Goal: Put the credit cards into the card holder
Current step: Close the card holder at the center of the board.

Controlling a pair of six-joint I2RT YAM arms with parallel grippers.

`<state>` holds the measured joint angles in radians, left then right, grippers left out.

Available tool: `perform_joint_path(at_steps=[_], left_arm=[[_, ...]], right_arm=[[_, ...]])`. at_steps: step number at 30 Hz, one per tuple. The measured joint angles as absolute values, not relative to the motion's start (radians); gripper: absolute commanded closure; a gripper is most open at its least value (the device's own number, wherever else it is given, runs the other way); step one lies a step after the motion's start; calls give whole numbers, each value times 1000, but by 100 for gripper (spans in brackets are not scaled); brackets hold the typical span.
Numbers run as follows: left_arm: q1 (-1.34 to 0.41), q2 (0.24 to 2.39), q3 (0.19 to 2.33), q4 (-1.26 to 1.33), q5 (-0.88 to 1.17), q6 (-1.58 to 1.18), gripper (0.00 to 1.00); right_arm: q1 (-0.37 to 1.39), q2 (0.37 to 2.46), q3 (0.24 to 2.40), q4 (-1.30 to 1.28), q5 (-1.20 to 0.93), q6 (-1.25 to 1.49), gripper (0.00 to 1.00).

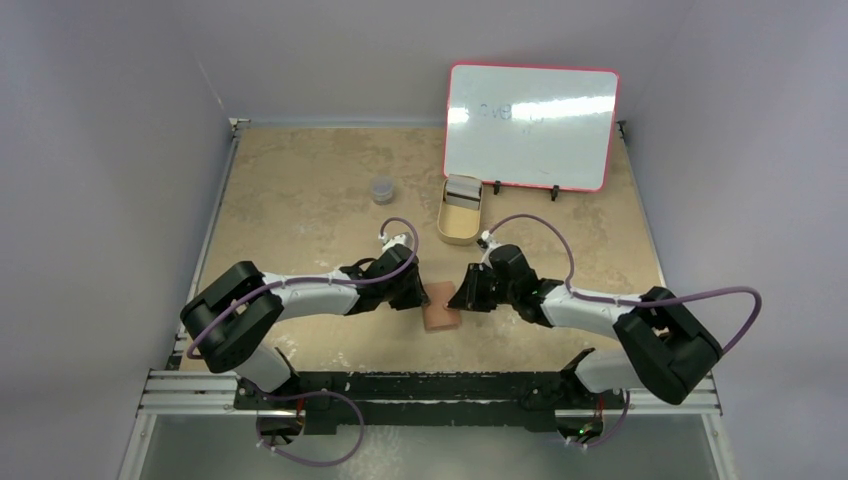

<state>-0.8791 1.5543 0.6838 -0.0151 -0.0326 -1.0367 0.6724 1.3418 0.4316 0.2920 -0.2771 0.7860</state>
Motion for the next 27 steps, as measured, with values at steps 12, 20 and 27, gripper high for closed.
perform_joint_path(at_steps=[12, 20, 27], left_arm=[[-878, 1554, 683, -13, -27, -1037, 83], [-878, 1554, 682, -10, -26, -1037, 83], [-878, 1555, 682, -6, -23, -1037, 83]], right_arm=[[683, 1371, 458, 301, -256, 785, 82], [711, 1383, 498, 245, -202, 778, 84], [728, 1382, 543, 163, -170, 756, 83]])
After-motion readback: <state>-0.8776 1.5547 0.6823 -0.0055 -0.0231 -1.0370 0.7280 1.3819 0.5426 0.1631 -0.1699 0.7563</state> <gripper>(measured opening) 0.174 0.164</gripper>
